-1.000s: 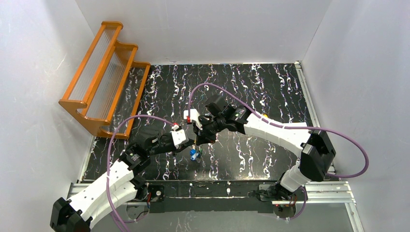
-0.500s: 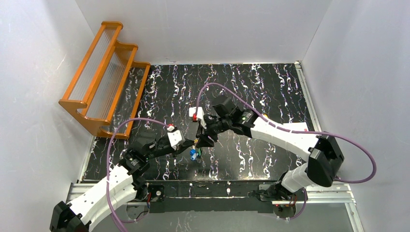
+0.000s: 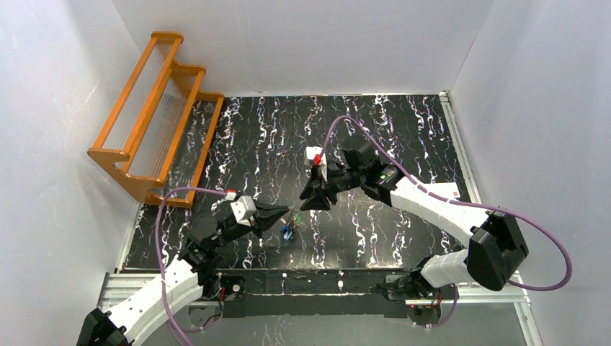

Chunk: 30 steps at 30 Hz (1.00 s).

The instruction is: Put the keys on the keyring

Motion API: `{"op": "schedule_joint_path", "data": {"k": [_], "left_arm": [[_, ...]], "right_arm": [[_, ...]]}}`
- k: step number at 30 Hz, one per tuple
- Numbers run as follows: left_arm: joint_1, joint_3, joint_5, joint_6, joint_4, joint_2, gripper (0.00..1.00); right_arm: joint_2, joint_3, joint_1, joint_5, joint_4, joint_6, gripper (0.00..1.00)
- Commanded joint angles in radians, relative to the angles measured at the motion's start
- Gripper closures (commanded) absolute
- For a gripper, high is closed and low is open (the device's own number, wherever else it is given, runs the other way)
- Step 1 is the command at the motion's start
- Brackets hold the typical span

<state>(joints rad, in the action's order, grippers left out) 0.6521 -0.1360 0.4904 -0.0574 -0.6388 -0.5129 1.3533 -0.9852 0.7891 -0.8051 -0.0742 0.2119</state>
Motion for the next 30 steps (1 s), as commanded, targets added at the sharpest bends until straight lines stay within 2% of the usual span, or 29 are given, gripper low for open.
{"op": "schedule_joint_path", "data": {"k": [1,4,9,14,17,20,25,29,30], "left_arm": [[0.006,0.019,-0.026,-0.076,-0.182,0.018,1.00],[0.006,0.019,-0.027,-0.081,-0.188,0.013,1.00],[0.006,0.018,-0.023,-0.084,-0.191,0.000,1.00],[0.006,0.015,-0.021,-0.081,-0.193,-0.010,1.00],[0.006,0.015,-0.019,-0.079,-0.193,-0.010,1.00],[0.006,0.015,-0.018,-0.078,-0.194,-0.009,1.00],[0.006,0.015,-0.018,-0.075,-0.194,-0.006,1.00],[0.006,0.016,-0.019,-0.075,-0.194,-0.004,1.00],[0.006,0.016,-0.020,-0.075,-0.194,-0.004,1.00]], "right_arm": [[-0.009,-0.002,-0.002,-0.125,0.089,-0.026,0.54],[-0.004,-0.008,-0.002,-0.149,0.090,-0.030,0.53],[-0.002,-0.019,-0.002,-0.169,0.086,-0.040,0.44],[0.004,-0.016,-0.002,-0.169,0.101,-0.067,0.44],[0.013,-0.017,-0.001,-0.165,0.099,-0.073,0.50],[0.031,-0.025,-0.001,-0.135,0.082,-0.073,0.62],[0.052,-0.040,-0.001,-0.124,0.041,-0.058,0.72],[0.051,-0.036,-0.001,-0.131,0.041,-0.050,0.97],[0.050,-0.033,-0.001,-0.131,0.040,-0.047,0.99]]}}
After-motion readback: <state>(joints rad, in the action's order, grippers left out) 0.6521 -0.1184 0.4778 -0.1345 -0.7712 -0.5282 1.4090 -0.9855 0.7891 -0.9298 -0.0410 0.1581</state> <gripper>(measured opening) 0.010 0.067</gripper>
